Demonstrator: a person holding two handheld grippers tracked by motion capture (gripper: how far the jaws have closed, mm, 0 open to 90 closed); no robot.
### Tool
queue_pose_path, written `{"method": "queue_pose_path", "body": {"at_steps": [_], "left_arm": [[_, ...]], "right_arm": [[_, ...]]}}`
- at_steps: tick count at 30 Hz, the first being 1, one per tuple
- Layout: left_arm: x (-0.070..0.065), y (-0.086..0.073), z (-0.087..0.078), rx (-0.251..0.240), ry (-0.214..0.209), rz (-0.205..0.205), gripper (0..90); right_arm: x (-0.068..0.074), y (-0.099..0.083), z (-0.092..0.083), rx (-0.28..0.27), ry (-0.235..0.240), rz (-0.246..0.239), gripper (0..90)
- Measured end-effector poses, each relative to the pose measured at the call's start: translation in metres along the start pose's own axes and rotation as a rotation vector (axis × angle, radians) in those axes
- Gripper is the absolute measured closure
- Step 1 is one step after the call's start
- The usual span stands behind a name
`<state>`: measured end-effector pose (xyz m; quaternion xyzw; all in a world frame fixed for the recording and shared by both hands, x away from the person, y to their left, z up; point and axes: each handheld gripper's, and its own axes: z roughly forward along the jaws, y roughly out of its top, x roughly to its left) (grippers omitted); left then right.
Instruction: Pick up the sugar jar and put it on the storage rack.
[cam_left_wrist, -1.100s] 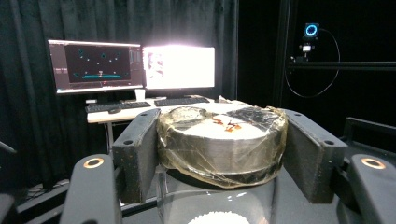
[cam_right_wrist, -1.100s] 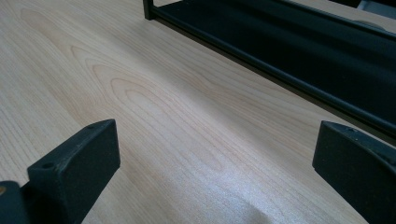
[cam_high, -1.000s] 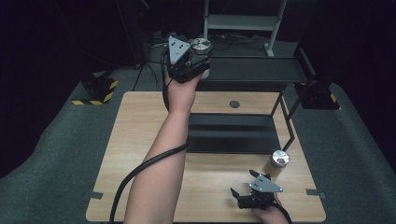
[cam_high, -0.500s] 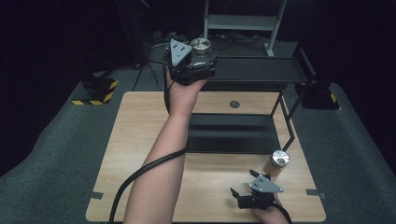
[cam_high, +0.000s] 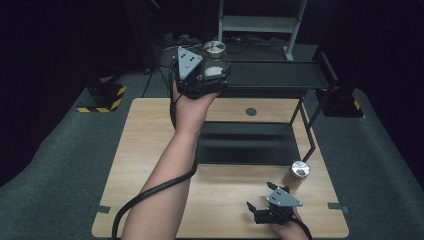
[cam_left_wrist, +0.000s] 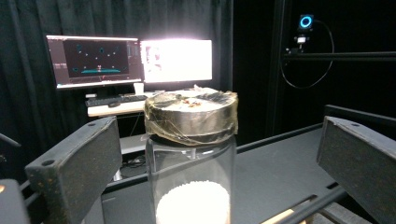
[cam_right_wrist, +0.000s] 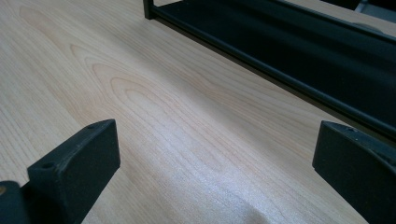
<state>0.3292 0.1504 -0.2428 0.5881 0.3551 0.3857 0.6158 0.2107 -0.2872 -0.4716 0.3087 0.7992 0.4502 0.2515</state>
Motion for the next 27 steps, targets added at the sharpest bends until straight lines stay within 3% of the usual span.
{"method": "queue_pose_path", "body": {"at_steps": [4, 11, 18, 27], "left_arm": [[-0.003, 0.001, -0.015, 0.001, 0.008, 0.03, 0.4], [-0.001, -0.004, -0.04, -0.006, -0.011, -0.003, 0.4], [-0.009, -0.011, -0.073, -0.001, -0.018, 0.014, 0.3], [-0.01, -0.023, -0.1, 0.001, -0.008, 0.025, 0.4]], "right_arm": [[0.0, 0.001, 0.001, 0.007, 0.002, -0.003, 0.0], [0.0, 0.001, 0.001, 0.007, 0.003, -0.003, 0.0], [0.0, 0.002, 0.001, 0.009, 0.004, -0.014, 0.0], [0.0, 0.002, 0.001, 0.01, 0.005, -0.011, 0.0]]}}
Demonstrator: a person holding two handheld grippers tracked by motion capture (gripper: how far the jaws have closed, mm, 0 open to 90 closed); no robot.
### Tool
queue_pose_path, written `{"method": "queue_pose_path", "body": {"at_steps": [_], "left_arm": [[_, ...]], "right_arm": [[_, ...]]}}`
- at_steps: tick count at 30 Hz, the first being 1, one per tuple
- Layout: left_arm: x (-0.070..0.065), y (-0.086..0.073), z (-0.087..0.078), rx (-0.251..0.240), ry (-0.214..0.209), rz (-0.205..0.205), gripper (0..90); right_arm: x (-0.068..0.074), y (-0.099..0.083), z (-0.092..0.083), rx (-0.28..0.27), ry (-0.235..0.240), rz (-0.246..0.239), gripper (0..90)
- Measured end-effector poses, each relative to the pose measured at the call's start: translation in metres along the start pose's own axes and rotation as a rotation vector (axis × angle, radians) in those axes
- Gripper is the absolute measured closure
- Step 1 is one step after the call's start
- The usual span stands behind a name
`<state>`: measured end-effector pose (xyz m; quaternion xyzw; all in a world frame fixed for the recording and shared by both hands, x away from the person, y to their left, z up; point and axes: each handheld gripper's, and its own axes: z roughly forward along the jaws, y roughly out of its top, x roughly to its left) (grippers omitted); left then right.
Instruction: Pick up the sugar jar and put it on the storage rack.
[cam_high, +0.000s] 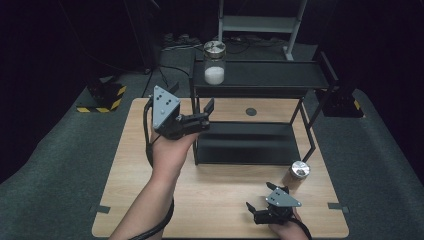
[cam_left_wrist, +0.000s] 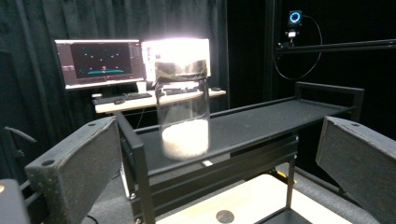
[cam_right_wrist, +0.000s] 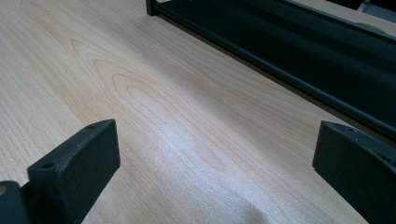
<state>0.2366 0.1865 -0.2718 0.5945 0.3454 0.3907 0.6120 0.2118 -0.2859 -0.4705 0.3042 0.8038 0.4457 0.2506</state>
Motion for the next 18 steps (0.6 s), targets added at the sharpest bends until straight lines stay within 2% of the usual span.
{"method": "queue_pose_path", "body": {"at_steps": [6, 14, 18], "left_arm": [[0.002, -0.01, -0.016, 0.005, 0.005, -0.012, 0.3], [0.002, -0.024, -0.032, 0.041, 0.007, 0.004, 0.4], [0.005, -0.035, -0.04, 0.059, 0.007, -0.007, 0.4]], "right_arm": [[0.001, 0.0, 0.0, 0.001, 0.0, -0.007, 0.0], [0.0, 0.0, 0.0, 0.001, -0.002, 0.006, 0.0], [0.001, 0.0, 0.0, 0.002, -0.008, 0.002, 0.0]]}}
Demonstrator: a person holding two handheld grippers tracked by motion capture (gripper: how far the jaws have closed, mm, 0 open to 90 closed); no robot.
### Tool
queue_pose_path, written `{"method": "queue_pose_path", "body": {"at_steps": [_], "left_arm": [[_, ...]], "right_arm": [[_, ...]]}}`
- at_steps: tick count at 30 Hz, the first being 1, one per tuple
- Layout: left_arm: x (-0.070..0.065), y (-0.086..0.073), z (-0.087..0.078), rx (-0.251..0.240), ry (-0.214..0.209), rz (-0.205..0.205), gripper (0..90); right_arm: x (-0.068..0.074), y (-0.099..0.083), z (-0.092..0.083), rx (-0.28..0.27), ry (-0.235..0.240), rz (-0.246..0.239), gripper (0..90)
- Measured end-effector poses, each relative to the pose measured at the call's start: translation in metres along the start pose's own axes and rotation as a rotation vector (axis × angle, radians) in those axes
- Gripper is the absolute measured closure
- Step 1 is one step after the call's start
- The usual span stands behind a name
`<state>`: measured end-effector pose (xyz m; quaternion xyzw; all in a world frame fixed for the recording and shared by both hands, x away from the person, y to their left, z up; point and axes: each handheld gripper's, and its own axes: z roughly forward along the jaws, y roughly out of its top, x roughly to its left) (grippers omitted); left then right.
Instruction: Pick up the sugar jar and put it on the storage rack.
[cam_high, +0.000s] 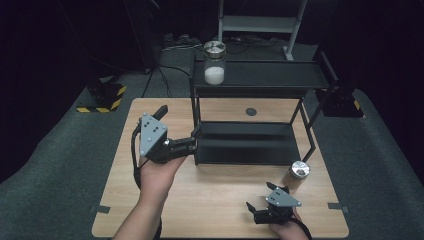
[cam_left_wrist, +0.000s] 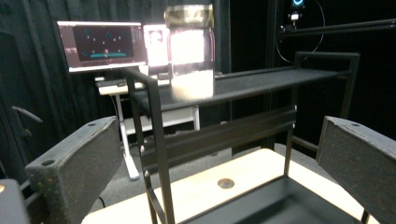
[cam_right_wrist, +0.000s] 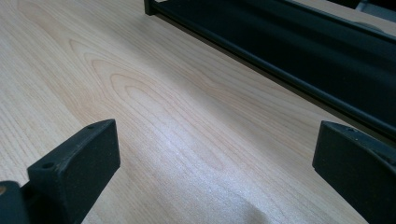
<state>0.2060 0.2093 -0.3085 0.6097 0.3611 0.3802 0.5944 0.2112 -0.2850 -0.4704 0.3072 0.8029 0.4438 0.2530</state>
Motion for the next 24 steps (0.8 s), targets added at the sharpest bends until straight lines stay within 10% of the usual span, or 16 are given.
{"method": "queue_pose_path", "body": {"at_steps": [24], "left_arm": [[0.003, -0.062, -0.039, 0.088, -0.014, 0.025, 0.4]], "right_arm": [[0.002, 0.0, 0.0, 0.0, -0.006, -0.007, 0.0]]}}
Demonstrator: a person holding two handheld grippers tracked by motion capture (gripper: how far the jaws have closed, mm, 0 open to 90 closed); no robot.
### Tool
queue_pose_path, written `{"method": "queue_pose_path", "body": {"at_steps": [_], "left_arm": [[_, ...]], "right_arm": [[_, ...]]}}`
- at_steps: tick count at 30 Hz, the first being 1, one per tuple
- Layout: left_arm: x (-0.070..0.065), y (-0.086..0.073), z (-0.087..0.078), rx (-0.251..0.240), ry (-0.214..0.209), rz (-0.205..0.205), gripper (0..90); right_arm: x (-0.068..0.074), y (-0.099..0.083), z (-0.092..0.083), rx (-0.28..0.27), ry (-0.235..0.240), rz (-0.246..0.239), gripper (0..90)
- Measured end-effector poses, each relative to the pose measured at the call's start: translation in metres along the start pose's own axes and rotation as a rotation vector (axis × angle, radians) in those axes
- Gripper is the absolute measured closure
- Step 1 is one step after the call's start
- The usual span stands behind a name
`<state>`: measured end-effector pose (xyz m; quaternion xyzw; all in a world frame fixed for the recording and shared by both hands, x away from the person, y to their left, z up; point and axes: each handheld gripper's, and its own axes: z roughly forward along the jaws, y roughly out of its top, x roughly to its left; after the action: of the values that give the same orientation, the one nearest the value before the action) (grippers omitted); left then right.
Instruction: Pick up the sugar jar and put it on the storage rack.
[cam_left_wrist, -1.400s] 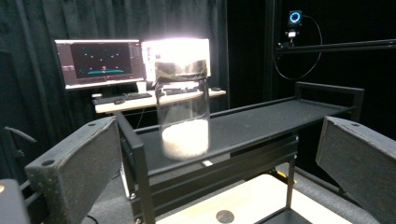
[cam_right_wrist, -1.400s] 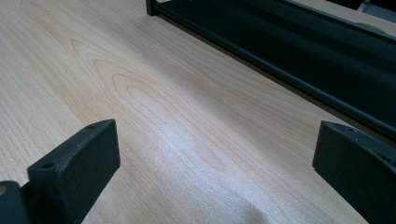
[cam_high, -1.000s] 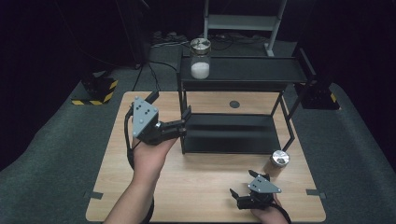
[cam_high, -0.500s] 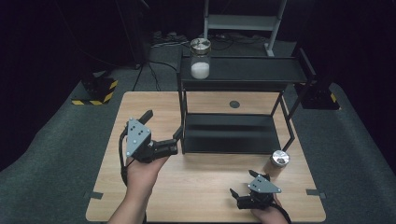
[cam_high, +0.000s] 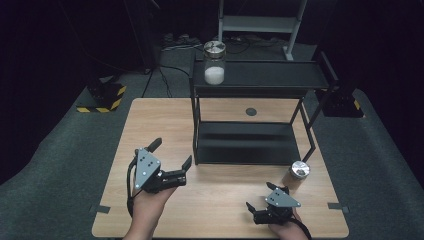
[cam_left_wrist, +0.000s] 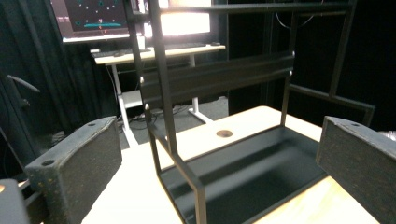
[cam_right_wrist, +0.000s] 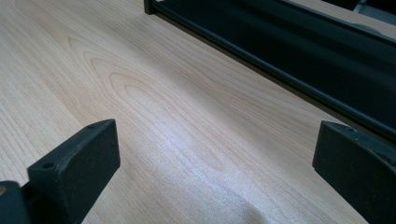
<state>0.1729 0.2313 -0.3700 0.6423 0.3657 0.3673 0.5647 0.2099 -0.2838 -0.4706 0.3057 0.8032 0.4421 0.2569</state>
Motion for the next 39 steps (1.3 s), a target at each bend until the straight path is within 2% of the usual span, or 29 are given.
{"method": "queue_pose_path", "body": {"at_steps": [8, 11, 13, 15, 17, 20, 23, 25, 29, 34, 37, 39], "left_arm": [[0.004, -0.025, -0.011, 0.047, 0.015, 0.003, 0.4], [0.007, -0.044, -0.015, 0.071, 0.01, -0.007, 0.4], [0.008, -0.048, -0.016, 0.079, 0.009, -0.007, 0.4], [0.008, -0.059, -0.016, 0.105, -0.001, -0.015, 0.4], [0.009, -0.064, -0.016, 0.115, -0.007, -0.017, 0.4], [0.014, -0.077, -0.015, 0.141, -0.032, -0.061, 0.4], [0.015, -0.086, -0.013, 0.171, -0.039, -0.069, 0.4], [0.015, -0.092, -0.013, 0.202, -0.05, -0.037, 0.4], [0.012, -0.102, -0.015, 0.234, -0.068, -0.021, 0.3], [0.009, -0.109, -0.013, 0.277, -0.076, 0.023, 0.4], [0.006, -0.112, -0.008, 0.325, -0.073, 0.072, 0.3], [0.006, -0.113, -0.006, 0.335, -0.081, 0.068, 0.4]], "right_arm": [[0.001, 0.0, 0.0, -0.001, -0.004, 0.003, 0.0], [0.001, 0.0, 0.0, -0.001, -0.004, 0.004, 0.0], [0.0, 0.0, 0.0, -0.002, 0.0, -0.002, 0.0], [0.001, 0.0, 0.0, -0.001, -0.004, -0.005, 0.0], [0.002, 0.0, 0.0, 0.0, -0.004, -0.006, 0.0], [0.003, 0.0, 0.0, 0.0, -0.007, -0.017, 0.0], [0.004, -0.001, 0.0, -0.003, -0.01, -0.016, 0.0], [0.004, -0.001, -0.001, -0.004, -0.015, -0.008, 0.0], [0.006, -0.001, -0.001, -0.006, -0.019, -0.019, 0.0], [0.008, 0.0, -0.001, -0.003, -0.02, -0.03, 0.0], [0.009, 0.0, -0.001, 0.002, -0.027, -0.029, 0.0], [0.009, 0.0, -0.001, 0.003, -0.027, -0.026, 0.0]]}}
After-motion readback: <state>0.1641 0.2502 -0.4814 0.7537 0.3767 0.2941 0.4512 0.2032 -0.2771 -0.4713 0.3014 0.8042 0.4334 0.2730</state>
